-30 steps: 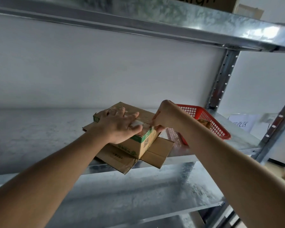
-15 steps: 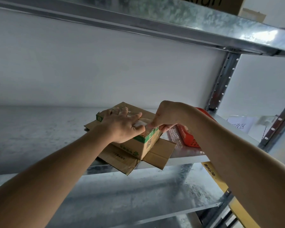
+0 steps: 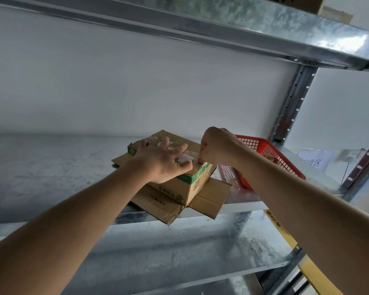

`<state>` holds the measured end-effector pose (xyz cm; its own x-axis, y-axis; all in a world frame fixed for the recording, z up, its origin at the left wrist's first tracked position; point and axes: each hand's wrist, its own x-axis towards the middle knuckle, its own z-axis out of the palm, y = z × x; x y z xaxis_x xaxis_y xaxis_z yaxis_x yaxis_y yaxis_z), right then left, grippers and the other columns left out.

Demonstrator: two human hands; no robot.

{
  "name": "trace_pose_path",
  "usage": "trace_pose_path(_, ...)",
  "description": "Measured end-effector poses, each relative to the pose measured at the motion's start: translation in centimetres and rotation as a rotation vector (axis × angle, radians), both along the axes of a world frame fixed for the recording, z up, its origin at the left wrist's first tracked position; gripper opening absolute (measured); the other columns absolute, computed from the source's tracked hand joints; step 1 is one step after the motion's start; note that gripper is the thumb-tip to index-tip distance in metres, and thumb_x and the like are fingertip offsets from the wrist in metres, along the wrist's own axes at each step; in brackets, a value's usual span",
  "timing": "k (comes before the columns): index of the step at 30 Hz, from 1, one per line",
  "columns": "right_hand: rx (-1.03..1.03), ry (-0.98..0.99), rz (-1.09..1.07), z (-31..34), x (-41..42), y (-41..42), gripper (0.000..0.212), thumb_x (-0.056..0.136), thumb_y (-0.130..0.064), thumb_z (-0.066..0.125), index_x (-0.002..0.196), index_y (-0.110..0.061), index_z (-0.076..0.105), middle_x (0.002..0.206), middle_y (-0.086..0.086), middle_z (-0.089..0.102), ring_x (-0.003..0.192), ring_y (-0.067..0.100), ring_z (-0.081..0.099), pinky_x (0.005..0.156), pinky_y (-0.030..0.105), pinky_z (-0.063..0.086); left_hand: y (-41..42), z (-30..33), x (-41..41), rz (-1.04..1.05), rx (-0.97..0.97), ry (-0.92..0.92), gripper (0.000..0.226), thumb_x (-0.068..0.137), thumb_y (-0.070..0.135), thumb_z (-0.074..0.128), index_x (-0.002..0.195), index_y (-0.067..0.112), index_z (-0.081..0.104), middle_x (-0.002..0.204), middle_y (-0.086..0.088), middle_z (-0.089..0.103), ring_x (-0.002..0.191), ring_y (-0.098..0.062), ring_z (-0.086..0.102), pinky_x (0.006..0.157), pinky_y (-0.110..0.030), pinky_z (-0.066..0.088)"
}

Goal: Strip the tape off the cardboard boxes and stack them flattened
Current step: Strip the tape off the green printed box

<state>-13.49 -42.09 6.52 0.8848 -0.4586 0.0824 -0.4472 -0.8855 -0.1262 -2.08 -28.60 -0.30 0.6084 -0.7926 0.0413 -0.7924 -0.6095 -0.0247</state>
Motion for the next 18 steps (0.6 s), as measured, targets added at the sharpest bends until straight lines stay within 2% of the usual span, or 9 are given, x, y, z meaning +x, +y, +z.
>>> trace_pose_path(3,0.067,0.100,-0.041,0.1,1.1,-0.6,0.014,0.094,-0.012,0.066,0.084,-0.002,0.062,0.070,0.000,0.068,0.057,0.013,0.062,0.037,0.019,0.039,-0.1,0.3,0.1,0.004,0.024,0.027,0.103,0.064,0.094,-0.007,0.159,0.052,-0.005,0.173,-0.012,0.002,0.158,-0.038,0.003,0.123,-0.062,0.007)
trace_pose_path(5,0.212,0.190,-0.076,0.5,1.8,-1.1,0.019,0.095,-0.007,0.068,0.082,0.004,0.060,0.062,0.003,0.062,0.046,0.013,0.054,0.036,0.020,0.042,-0.3,0.5,0.2,0.009,0.035,0.055,0.103,0.066,0.095,-0.004,0.159,0.052,-0.005,0.173,-0.011,0.001,0.158,-0.039,0.000,0.123,-0.062,0.004)
trace_pose_path(8,0.310,0.218,-0.066,1.0,2.5,-1.6,0.006,0.093,0.000,0.067,0.092,0.005,0.067,0.078,0.012,0.067,0.058,0.018,0.061,0.053,0.026,0.059,-0.3,0.8,0.1,0.015,0.039,0.121,0.108,0.062,0.103,-0.002,0.158,0.054,-0.005,0.173,-0.010,-0.003,0.158,-0.040,-0.005,0.122,-0.065,0.000)
trace_pose_path(11,0.320,0.244,-0.041,1.3,2.9,-1.8,0.003,0.093,0.001,0.066,0.093,0.001,0.068,0.080,0.010,0.064,0.063,0.018,0.061,0.056,0.026,0.058,-0.2,1.2,-0.2,0.025,0.034,0.195,0.121,0.052,0.113,0.009,0.158,0.055,-0.003,0.173,-0.007,-0.006,0.157,-0.039,-0.010,0.121,-0.067,-0.003)
trace_pose_path(15,0.370,0.317,-0.069,1.8,3.3,-1.9,0.003,0.095,-0.002,0.067,0.097,-0.004,0.066,0.082,0.008,0.060,0.065,0.016,0.057,0.057,0.025,0.055,-0.3,1.9,-0.5,0.055,0.014,0.284,0.123,0.051,0.113,0.028,0.158,0.057,0.001,0.173,-0.002,-0.008,0.158,-0.036,-0.012,0.120,-0.067,-0.002)
trace_pose_path(18,0.308,0.357,-0.058,2.4,4.0,-1.7,0.003,0.096,-0.002,0.068,0.099,-0.003,0.067,0.080,0.007,0.058,0.063,0.013,0.053,0.055,0.024,0.052,-0.8,2.4,-0.5,0.058,0.016,0.311,0.119,0.056,0.108,0.039,0.157,0.058,0.004,0.173,-0.001,-0.010,0.158,-0.037,-0.009,0.119,-0.069,0.003)
